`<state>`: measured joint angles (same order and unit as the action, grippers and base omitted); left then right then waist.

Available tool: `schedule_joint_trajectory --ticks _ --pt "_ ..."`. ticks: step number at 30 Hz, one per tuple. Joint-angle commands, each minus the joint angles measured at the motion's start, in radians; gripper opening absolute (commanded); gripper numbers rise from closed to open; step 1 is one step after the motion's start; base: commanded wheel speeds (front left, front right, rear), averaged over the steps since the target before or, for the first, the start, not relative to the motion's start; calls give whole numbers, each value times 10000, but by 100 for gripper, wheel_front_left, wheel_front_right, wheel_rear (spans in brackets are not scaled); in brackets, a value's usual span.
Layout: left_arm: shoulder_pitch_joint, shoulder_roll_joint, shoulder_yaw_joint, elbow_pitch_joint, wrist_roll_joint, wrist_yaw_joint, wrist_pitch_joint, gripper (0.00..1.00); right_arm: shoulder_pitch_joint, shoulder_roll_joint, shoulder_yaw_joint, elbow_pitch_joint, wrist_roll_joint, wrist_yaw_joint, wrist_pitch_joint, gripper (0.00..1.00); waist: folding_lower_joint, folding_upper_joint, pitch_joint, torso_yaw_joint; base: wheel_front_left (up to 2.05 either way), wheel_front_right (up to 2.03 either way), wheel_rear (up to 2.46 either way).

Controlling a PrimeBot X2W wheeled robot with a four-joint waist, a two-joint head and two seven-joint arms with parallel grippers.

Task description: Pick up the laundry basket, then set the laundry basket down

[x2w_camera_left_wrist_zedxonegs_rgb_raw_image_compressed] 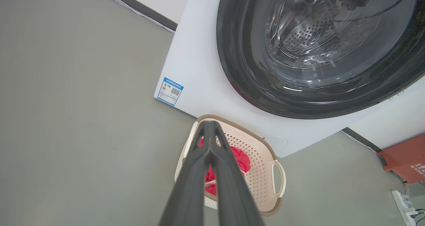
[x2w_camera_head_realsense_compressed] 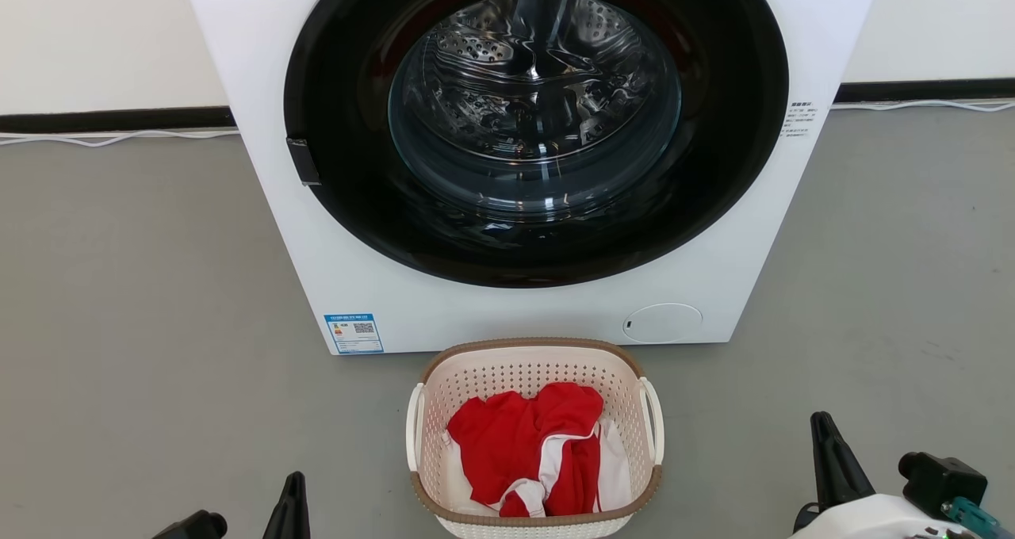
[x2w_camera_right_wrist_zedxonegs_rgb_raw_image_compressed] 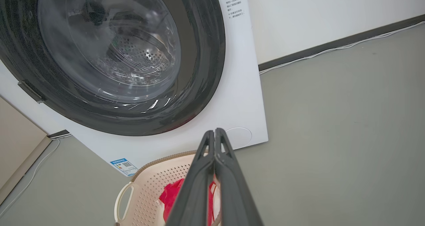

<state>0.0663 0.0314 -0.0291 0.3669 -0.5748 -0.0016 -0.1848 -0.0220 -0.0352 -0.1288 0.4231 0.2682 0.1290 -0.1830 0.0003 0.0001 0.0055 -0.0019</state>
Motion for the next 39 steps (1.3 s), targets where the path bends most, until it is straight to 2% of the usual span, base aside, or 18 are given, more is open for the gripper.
schedule_joint_trajectory --ticks 1,39 --pt "-506 47 150 -306 -330 -120 63 0 -349 -84 38 -360 404 4 114 0 -2 -1 -1 1 0 0 0" --pt "-968 100 626 -646 -4071 -557 1152 0 -538 -109 81 -893 5262 9 1177 0 -2 -1 -10 8 0 0 0"
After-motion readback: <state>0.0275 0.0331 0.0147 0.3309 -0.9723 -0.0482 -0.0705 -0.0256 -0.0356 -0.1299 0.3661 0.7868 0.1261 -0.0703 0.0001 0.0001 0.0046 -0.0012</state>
